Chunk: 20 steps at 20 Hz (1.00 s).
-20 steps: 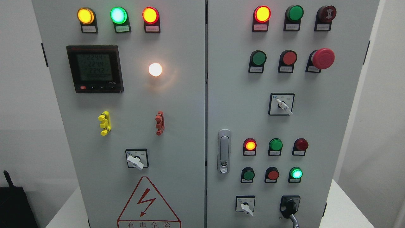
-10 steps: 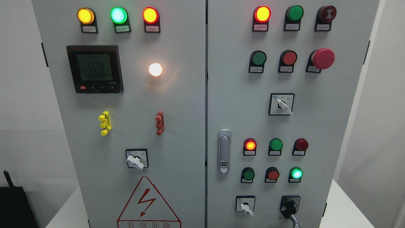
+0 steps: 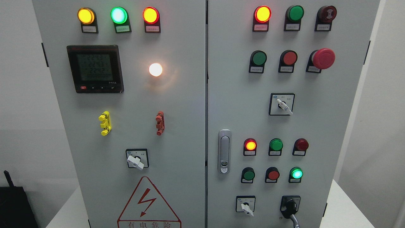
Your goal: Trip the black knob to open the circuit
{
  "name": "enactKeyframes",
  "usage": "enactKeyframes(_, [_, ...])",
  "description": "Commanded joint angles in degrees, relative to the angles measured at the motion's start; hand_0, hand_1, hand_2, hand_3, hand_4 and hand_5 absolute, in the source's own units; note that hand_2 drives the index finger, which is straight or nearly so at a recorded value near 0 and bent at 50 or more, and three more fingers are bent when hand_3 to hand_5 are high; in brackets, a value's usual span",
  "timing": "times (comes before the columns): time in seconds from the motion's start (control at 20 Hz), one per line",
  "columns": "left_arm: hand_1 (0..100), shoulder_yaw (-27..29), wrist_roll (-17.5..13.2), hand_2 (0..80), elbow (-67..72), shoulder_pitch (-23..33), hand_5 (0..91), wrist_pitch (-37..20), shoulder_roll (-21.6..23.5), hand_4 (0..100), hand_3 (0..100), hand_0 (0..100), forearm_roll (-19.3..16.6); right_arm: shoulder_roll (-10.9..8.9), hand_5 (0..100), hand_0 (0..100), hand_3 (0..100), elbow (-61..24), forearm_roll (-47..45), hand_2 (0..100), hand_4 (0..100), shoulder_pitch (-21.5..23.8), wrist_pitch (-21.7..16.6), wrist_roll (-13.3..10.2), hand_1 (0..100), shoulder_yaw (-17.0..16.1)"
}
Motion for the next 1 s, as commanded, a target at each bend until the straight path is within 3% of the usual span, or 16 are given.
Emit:
enactKeyframes(0.0, [39,0.1,0.0,0.0,0.0,-0.1,0.0,-0.2,0.0,0,0,12,0.1,0.36,100,0,100,-3.0,0.2,12,100,-0.7,-2.5,1.7,0,0.7])
enactKeyframes(0.95, [39,0.1,0.0,0.0,0.0,-0.1,0.0,-0.2,0.0,0,0,12,0.1,0.09,100,0,100,-3.1,0.2,13,100,0.2,-2.1,1.6,0,-1.3])
